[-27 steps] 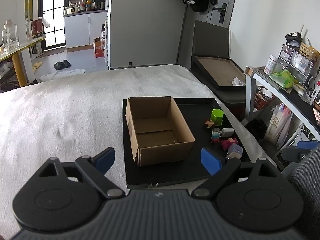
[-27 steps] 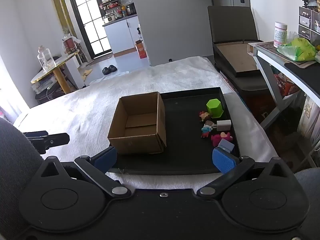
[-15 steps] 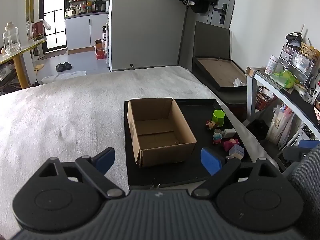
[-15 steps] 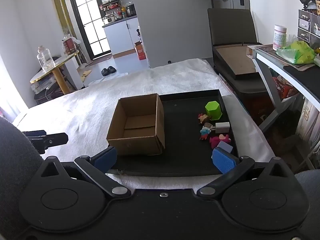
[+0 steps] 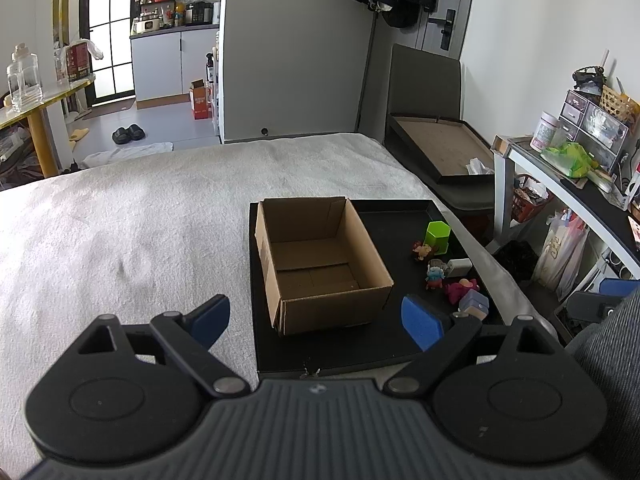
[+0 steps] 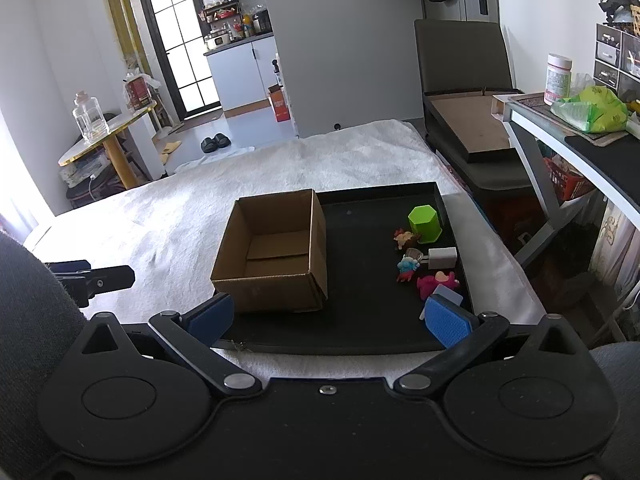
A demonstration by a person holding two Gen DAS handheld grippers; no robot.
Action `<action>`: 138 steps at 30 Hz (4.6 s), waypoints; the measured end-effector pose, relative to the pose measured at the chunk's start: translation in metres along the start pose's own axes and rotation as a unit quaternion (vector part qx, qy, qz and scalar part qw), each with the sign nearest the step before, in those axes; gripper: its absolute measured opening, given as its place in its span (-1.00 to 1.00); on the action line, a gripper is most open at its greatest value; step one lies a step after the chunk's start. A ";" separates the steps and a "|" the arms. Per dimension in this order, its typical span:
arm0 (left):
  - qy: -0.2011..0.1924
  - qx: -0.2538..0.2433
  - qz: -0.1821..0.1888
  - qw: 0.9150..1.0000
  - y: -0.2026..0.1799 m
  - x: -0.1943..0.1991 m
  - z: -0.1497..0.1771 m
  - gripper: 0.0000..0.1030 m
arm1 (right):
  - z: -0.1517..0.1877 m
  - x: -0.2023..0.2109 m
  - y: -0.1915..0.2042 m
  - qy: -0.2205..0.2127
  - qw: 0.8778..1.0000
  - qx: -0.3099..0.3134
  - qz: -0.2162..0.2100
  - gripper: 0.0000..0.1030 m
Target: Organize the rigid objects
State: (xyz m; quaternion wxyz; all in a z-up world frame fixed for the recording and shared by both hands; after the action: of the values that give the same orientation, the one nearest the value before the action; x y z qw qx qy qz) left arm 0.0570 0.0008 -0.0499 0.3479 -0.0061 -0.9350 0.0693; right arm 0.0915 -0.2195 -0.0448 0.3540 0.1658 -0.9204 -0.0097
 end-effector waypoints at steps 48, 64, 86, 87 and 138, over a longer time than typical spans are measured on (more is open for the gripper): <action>-0.010 0.001 -0.007 1.000 0.002 0.003 -0.002 0.78 | -0.008 0.001 0.003 -0.006 1.000 0.017 0.011 1.00; -0.020 -0.001 -0.007 1.000 0.003 0.006 -0.002 0.78 | -0.007 0.000 0.002 -0.011 1.000 0.016 0.004 1.00; 0.026 -0.012 -0.061 0.998 0.020 -0.046 0.005 0.79 | 0.007 -0.055 -0.029 0.024 1.000 -0.005 -0.004 1.00; 0.029 -0.011 -0.063 0.998 0.021 -0.049 0.005 0.79 | 0.007 -0.058 -0.030 0.026 1.000 -0.003 -0.004 1.00; 0.149 -0.084 -0.231 0.958 0.042 -0.245 0.007 0.24 | 0.045 -0.246 -0.140 0.220 0.965 -0.101 0.103 0.46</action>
State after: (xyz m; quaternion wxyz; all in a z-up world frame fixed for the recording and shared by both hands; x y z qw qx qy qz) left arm 0.2367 0.0266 -0.2196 0.4880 0.1704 -0.8509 -0.0938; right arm 0.2742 -0.2792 -0.2568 0.5617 0.0311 -0.8262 -0.0292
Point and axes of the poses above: each gripper's, at about its wrist camera, not at the fingertips, and x roughly against the way its jaws point, y to its left, z to its underside, the point moved 8 cm from there along -x, roughly the way its jaws point, and after that the axes turned 4 degrees about z, right-handed, at the moved point
